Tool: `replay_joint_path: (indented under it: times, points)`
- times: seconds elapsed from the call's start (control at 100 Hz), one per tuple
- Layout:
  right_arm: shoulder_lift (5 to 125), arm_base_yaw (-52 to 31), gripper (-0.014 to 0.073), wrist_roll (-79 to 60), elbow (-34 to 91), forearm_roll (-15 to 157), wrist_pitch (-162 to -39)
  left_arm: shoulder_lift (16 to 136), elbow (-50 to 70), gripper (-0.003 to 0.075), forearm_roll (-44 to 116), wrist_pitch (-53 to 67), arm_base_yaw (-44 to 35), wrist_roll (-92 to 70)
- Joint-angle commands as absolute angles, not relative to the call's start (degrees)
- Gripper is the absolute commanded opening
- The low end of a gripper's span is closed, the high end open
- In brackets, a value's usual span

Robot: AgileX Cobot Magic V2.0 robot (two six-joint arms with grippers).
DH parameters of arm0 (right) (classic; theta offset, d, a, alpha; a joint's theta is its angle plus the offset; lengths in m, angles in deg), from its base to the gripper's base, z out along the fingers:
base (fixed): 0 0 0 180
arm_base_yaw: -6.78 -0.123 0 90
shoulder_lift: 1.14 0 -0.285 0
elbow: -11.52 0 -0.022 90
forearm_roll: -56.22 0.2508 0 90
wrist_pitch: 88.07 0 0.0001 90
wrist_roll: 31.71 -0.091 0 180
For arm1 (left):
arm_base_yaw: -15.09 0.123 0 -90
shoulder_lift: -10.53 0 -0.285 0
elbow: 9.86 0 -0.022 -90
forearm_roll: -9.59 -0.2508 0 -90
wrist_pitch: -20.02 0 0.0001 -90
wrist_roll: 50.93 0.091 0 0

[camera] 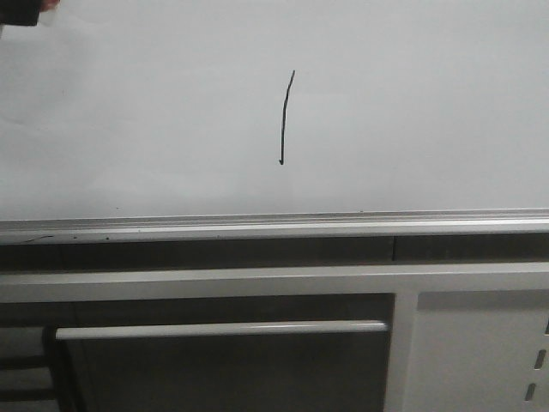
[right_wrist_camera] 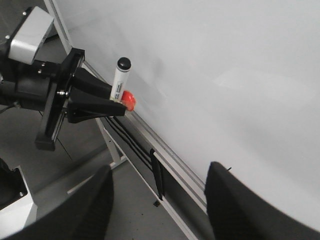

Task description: Write number 1 on whiteboard

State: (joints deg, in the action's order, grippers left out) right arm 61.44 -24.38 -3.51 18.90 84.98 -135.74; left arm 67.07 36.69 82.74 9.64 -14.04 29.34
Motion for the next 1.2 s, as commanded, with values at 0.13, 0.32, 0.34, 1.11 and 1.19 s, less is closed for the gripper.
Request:
replay_joint_path:
  times: [0.13,0.32,0.34,1.11,1.19]
  points:
    - [60.2,-23.9,0.0366,-3.5,20.8,85.8,-131.6,66.7,35.5,-0.002,90.5,20.4,-18.1,33.9]
    - [60.3,-23.9,0.0366,-3.5,21.6,85.9,-131.1,68.0,35.5,-0.002,90.7,24.6,-22.2,33.9]
    - [60.3,-23.9,0.0366,-3.5,21.6,85.9,-130.8,68.4,35.5,-0.002,91.0,24.8,-22.6,33.9]
    - [60.3,-23.9,0.0366,-3.5,21.6,85.9,-130.3,79.9,34.9,-0.002,63.7,48.1,-38.0,1.3]
    - [60.3,-23.9,0.0366,-3.5,21.6,85.9,-130.7,80.9,34.9,-0.002,62.8,50.0,-38.0,0.5]
